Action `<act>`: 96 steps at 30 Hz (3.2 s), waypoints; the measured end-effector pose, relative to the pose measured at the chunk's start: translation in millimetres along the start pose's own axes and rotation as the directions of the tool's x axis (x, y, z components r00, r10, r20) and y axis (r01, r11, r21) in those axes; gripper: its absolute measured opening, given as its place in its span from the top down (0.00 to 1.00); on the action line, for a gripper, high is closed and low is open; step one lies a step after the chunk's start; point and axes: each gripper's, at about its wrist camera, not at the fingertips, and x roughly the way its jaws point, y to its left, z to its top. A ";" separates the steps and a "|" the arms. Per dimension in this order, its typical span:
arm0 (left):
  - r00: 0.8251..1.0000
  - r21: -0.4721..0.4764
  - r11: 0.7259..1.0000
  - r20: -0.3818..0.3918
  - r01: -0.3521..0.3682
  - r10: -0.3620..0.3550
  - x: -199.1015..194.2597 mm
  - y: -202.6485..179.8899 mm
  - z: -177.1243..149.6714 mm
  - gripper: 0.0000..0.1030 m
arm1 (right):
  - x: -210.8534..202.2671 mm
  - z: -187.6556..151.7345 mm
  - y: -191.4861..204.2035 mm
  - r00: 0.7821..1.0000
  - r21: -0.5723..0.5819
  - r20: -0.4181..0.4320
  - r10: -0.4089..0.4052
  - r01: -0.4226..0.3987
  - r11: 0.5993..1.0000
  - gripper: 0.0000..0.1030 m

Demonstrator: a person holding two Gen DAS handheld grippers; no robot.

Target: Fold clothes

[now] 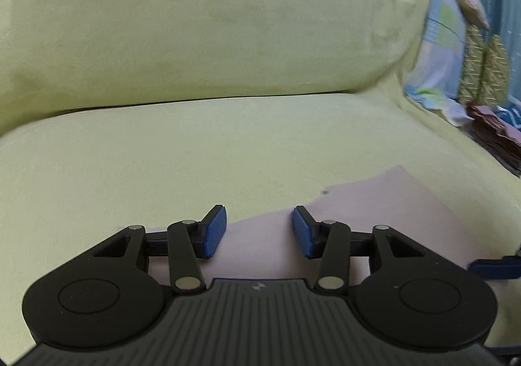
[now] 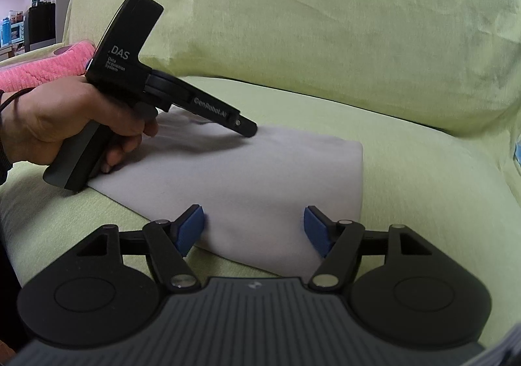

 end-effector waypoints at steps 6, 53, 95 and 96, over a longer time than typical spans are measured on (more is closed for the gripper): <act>0.999 0.064 0.997 -0.003 -0.052 0.052 3.2 -11.8 -4.6 0.48 | 1.6 2.3 -0.6 1.000 0.008 -0.007 -0.008 0.008 1.000 0.34; 0.972 -0.164 0.962 0.049 -0.217 0.228 -285.5 -44.6 -101.0 0.01 | -145.5 -11.6 51.5 0.982 0.243 -0.021 -0.188 0.187 0.952 0.02; 0.969 -0.146 0.958 -0.035 -0.248 0.245 -264.0 -54.4 -100.5 0.01 | -170.2 -41.3 36.9 0.993 0.360 -0.029 -0.117 0.120 0.925 0.02; 0.969 -0.148 0.957 -0.036 -0.249 0.246 -263.3 -54.4 -100.8 0.01 | -170.5 -41.5 38.7 0.992 0.348 -0.029 -0.126 0.128 0.929 0.02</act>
